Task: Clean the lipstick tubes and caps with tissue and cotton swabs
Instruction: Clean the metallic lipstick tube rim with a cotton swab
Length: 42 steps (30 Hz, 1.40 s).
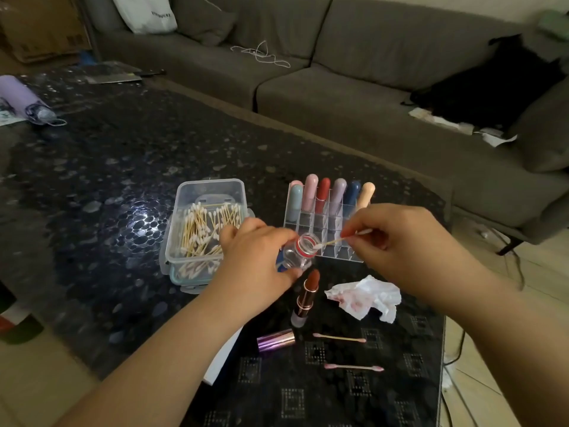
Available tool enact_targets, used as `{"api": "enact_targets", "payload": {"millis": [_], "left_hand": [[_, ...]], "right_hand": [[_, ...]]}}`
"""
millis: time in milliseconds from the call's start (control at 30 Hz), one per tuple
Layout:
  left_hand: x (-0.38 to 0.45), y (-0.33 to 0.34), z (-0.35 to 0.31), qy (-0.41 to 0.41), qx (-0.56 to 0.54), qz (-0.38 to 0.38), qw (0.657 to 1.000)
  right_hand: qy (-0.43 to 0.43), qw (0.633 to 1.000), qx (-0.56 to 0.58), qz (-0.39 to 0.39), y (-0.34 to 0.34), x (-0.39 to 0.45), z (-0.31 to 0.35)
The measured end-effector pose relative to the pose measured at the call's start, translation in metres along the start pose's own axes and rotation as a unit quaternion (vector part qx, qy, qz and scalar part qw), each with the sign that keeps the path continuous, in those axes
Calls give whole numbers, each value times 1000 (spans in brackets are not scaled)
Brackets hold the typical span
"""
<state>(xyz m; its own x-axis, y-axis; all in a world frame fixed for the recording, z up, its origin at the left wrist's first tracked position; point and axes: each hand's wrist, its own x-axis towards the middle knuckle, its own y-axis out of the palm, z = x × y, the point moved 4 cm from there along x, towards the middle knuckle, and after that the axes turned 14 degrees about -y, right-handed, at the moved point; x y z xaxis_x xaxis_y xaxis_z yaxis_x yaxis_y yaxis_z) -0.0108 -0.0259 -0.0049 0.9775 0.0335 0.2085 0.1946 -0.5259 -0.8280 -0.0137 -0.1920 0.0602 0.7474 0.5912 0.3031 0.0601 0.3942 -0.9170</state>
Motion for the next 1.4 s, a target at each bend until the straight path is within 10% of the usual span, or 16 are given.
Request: {"api": "enact_targets", "payload": {"millis": [300, 900, 1133, 1400], "left_hand": [[-1, -3, 0, 107, 26, -101, 989], [-4, -7, -8, 128, 44, -135, 982], [1, 5, 0, -12, 36, -49, 998], [0, 16, 14, -70, 19, -29, 997]], "right_hand": [[-169, 982, -89, -5, 11, 9, 5], [-174, 975, -125, -54, 17, -4, 2], [73, 976, 32, -201, -5, -32, -3], [301, 831, 384, -267, 23, -66, -16]]}}
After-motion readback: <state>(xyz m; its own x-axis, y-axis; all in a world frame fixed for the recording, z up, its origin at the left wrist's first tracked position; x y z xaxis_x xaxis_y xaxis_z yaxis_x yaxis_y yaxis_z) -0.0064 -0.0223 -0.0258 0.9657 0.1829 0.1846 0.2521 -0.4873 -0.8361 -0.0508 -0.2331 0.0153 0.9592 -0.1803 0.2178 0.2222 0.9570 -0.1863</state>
